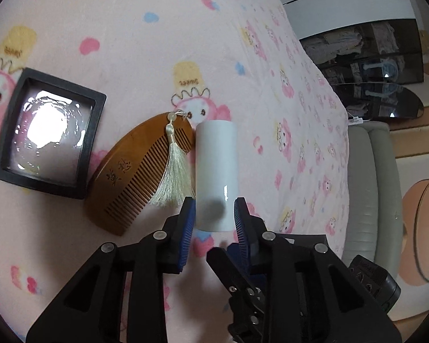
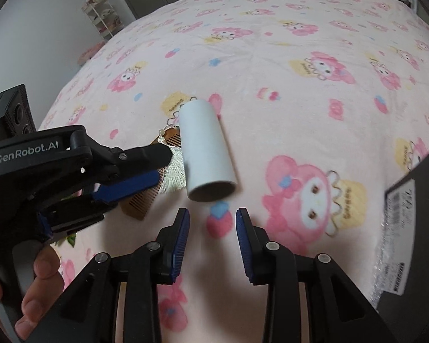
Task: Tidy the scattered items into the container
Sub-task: 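Close the left gripper on the white lint roller and lift it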
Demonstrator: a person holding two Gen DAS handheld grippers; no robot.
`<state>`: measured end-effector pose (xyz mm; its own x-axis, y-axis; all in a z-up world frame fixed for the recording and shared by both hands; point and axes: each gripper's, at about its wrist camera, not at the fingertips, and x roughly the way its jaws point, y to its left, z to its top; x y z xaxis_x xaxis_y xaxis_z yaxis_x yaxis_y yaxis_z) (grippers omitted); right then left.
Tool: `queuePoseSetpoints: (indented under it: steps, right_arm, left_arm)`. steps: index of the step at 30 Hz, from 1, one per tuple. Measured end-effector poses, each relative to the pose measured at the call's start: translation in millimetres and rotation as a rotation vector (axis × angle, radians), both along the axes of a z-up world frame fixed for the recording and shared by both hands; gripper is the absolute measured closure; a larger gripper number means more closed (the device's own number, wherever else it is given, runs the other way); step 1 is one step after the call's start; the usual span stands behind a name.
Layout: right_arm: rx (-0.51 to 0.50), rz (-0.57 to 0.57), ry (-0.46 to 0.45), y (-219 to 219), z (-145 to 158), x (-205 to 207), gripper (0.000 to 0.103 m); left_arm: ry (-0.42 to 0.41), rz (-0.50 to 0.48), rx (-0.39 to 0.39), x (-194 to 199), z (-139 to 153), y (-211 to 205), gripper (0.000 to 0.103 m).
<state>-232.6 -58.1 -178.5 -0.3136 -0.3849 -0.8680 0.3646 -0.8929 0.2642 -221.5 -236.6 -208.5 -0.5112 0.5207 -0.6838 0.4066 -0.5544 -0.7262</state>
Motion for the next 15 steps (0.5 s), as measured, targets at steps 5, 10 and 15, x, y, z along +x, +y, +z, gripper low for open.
queuePoseSetpoints:
  steps: [5,10,15]
  right_arm:
    - [-0.011,0.001,-0.002,-14.6,-5.9,-9.0,0.070]
    - [-0.034,-0.017,-0.011,-21.7,-19.5,-23.2,0.070]
    - [-0.075,-0.009,0.002,-19.0,-21.3,-26.5,0.090]
  left_arm:
    - [-0.015,-0.011,-0.024,-11.3,-7.8,2.7,0.071]
    - [-0.028,-0.037,-0.039,-17.7,-13.0,7.2,0.071]
    - [-0.029,-0.035,-0.030,-16.2,-14.2,5.6,0.071]
